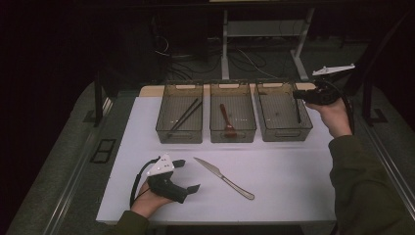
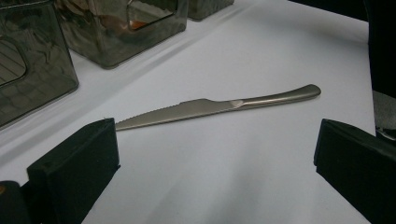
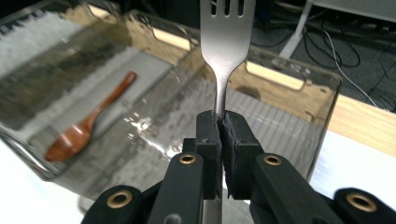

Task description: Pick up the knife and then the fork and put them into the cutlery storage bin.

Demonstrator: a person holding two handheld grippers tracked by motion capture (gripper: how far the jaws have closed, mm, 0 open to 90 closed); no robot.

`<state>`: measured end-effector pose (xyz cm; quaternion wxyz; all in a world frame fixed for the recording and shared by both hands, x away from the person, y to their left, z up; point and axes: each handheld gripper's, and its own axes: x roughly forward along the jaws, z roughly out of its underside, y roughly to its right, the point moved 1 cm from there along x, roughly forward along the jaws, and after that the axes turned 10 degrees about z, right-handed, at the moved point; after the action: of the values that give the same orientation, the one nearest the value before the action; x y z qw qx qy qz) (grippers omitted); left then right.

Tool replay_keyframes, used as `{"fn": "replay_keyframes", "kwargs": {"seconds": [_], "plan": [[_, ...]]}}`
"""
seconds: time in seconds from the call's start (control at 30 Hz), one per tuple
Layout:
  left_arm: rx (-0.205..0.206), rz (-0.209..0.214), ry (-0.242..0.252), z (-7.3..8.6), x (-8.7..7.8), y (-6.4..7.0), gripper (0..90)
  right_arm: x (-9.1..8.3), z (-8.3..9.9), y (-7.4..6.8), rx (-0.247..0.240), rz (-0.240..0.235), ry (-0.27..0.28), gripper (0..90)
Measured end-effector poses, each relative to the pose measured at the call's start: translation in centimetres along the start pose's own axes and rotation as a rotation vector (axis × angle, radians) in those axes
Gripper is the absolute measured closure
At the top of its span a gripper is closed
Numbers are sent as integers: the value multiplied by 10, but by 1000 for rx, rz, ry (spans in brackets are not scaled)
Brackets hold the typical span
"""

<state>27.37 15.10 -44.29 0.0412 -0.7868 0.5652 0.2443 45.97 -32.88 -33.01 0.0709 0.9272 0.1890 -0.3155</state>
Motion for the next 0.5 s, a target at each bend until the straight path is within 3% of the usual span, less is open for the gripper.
{"fn": "replay_keyframes", "kwargs": {"seconds": [0.2,0.5], "plan": [[1,3,-5,0,1,0,0,18,13,8,-23,25,-83,841],[2,7,-12,0,1,1,0,39,31,8,-64,42,-196,842]]}}
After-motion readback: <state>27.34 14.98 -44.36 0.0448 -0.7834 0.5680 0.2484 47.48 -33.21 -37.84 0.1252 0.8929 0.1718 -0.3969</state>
